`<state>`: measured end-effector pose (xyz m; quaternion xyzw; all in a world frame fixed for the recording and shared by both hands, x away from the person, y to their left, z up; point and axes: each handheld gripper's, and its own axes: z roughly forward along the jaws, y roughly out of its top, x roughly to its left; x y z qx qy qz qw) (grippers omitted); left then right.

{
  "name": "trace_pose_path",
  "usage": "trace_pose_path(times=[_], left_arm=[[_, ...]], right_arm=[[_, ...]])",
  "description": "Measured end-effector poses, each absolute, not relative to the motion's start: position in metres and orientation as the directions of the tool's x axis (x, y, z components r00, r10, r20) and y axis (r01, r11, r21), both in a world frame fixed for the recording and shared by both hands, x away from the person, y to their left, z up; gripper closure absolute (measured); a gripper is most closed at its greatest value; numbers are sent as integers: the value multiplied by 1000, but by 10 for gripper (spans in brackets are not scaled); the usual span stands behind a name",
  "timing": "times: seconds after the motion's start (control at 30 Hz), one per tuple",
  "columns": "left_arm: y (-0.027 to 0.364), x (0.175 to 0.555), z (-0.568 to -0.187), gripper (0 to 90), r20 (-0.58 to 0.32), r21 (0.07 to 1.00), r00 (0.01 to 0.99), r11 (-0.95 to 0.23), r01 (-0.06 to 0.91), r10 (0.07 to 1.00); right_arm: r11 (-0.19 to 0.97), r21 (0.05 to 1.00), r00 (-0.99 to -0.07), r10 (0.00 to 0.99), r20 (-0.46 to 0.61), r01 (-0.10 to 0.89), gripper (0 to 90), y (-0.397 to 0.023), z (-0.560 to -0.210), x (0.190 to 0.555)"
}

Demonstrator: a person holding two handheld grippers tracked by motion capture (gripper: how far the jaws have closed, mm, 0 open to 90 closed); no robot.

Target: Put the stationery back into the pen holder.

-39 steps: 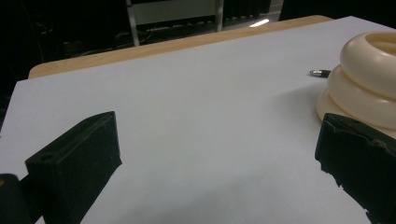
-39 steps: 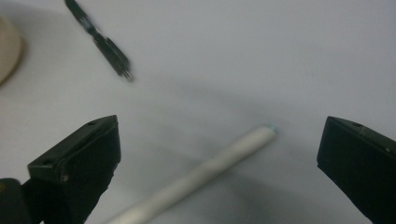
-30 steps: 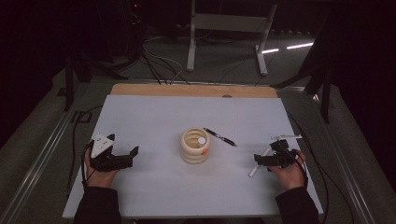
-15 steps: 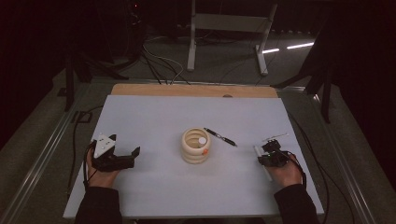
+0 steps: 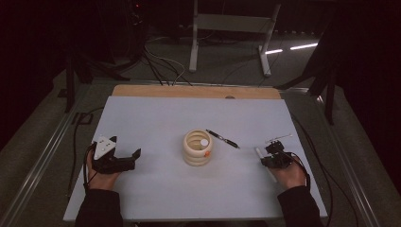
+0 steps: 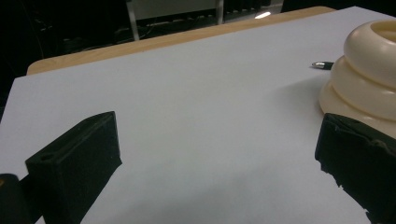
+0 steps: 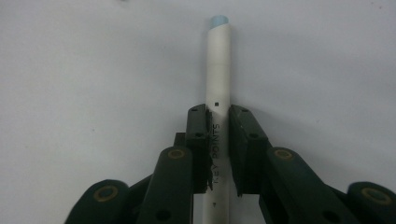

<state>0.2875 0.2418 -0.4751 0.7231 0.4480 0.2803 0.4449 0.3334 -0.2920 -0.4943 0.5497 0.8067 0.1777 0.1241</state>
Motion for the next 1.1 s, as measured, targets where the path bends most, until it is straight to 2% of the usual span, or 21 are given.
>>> trace_pose_path(times=[0.73,1.1], left_arm=[[241,288,-477,5,7,892,444,-207,403,896],[240,289,-477,5,6,891,446,-208,404,895]], right_arm=[[270,605,-346,938,10,749,793,-287,-458,337],[274,679,-408,912,41,681,793,-273,-436,343]])
